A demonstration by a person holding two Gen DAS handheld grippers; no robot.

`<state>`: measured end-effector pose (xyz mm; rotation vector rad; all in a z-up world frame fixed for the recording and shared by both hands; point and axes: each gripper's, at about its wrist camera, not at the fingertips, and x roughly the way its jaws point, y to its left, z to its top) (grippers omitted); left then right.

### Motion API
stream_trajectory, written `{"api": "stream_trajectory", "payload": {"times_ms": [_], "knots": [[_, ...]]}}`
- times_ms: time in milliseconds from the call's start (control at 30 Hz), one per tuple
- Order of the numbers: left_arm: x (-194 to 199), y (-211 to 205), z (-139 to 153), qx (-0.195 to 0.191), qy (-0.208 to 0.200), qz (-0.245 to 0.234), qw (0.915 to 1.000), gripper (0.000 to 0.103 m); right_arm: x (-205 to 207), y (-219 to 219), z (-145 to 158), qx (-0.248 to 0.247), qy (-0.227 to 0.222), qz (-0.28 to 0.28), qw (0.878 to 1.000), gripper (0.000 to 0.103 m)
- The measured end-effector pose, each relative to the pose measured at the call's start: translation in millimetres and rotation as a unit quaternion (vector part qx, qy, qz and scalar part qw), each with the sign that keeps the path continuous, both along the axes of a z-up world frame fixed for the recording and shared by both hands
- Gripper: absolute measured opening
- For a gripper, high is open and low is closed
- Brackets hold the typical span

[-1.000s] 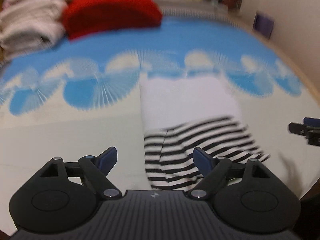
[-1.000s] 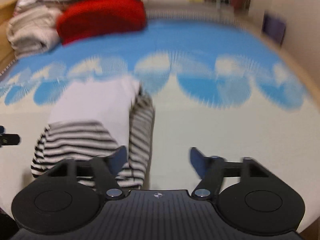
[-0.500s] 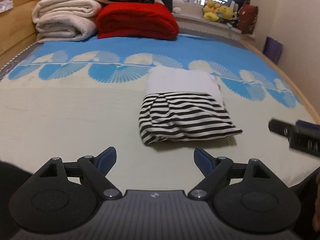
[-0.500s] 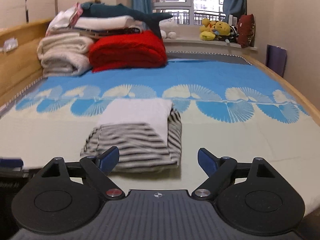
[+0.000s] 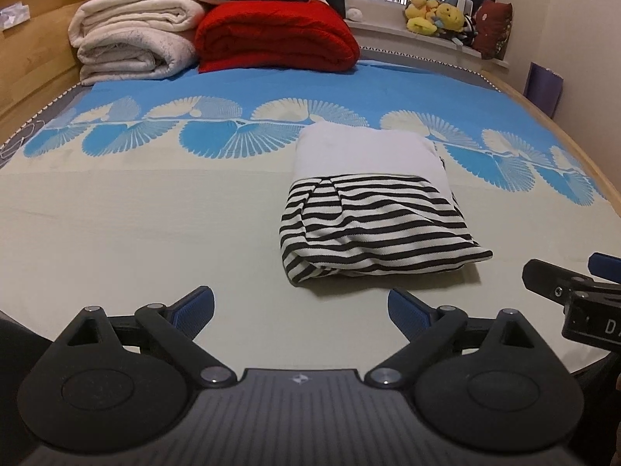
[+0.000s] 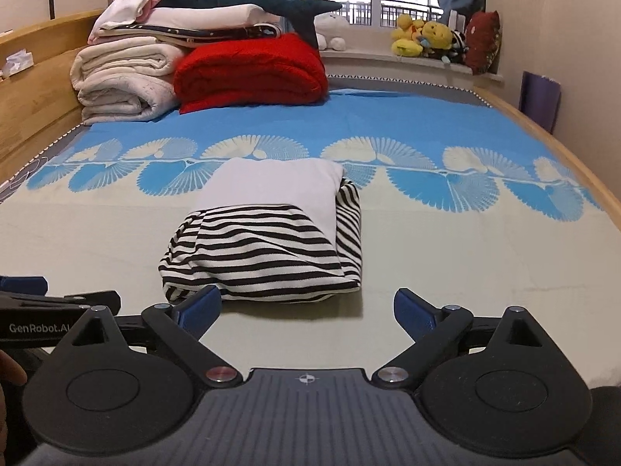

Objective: Fold small clothes

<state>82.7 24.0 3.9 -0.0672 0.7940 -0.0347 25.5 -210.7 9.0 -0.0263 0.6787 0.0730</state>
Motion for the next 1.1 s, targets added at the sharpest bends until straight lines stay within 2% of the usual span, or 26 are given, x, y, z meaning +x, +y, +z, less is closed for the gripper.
{"api": "stream_trajectory", "payload": {"times_ms": [367, 1100], "knots": [[-0.7, 3.1, 1.2, -0.011, -0.003, 0.001, 0.9999, 0.098, -2.8, 11.7, -1.4, -0.011, -0.005, 0.02, 1.0, 0.096], [0.5, 1.0, -0.9, -0.017, 0.004, -0.004, 0.9998, 0.098, -3.5, 14.4, -2.0, -0.016, -0.004, 0.025, 1.0, 0.096]]}}
